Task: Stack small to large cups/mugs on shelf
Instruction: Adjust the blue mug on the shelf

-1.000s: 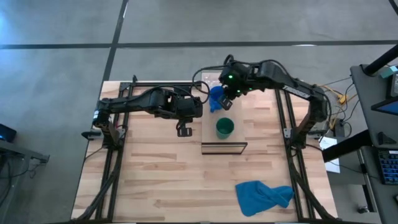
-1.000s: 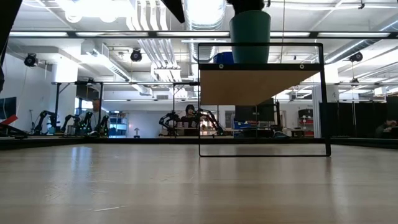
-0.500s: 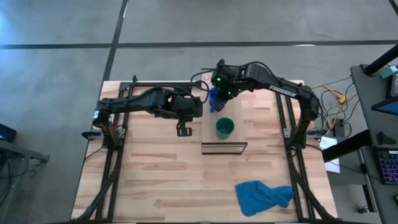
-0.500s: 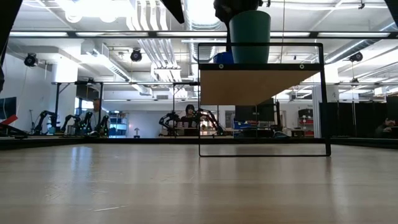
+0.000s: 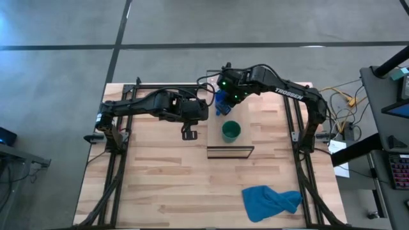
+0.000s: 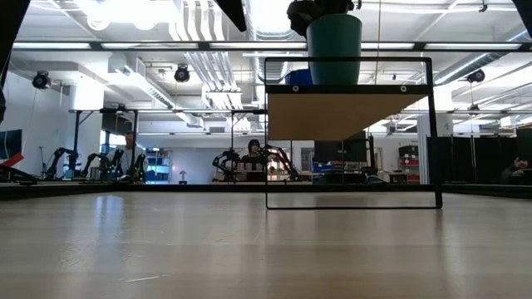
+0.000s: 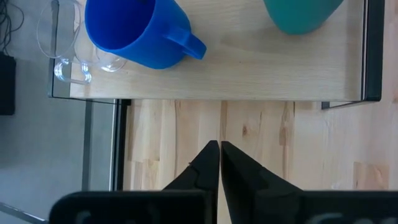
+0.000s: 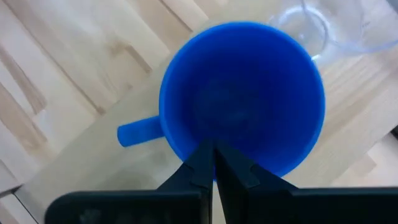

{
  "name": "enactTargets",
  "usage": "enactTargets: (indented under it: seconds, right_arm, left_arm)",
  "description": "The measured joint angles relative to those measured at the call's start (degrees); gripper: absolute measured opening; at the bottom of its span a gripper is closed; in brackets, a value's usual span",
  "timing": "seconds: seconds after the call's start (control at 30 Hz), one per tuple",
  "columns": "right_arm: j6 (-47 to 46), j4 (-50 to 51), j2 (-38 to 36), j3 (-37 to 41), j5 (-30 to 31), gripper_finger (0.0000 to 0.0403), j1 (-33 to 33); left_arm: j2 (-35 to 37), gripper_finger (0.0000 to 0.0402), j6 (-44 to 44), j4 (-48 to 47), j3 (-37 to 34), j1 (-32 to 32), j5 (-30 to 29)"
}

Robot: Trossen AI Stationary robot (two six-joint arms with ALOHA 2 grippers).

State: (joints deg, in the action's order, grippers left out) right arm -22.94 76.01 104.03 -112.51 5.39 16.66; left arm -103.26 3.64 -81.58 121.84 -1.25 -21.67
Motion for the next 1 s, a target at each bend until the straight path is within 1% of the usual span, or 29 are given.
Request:
enactTargets:
  seconds: [0.23,0.43,0.7,1.0]
  right_arm:
    - [-0.2,0.0,0.0,0.3,-0.2,0.0008,0.0]
    - [-0.8,0.2,0.0,0.4,-2.8,0.0008,-0.3]
    - [-2.6,4.1,0.0,0.5,-4.3,0.0008,-1.8]
    - [-2.6,1.5,0.0,0.5,-3.8,0.0008,-1.9]
  left_arm:
    - [0.0,0.0001,0.0,0.0,0.0,0.0,0.0]
    - [0.0,0.0001,0.0,0.0,0.0,0.0,0.0]
    - [0.0,0.0001,0.1,0.0,0.0,-0.1,0.0]
    - [0.0,0.0001,0.2,0.1,0.0,-0.1,-0.1]
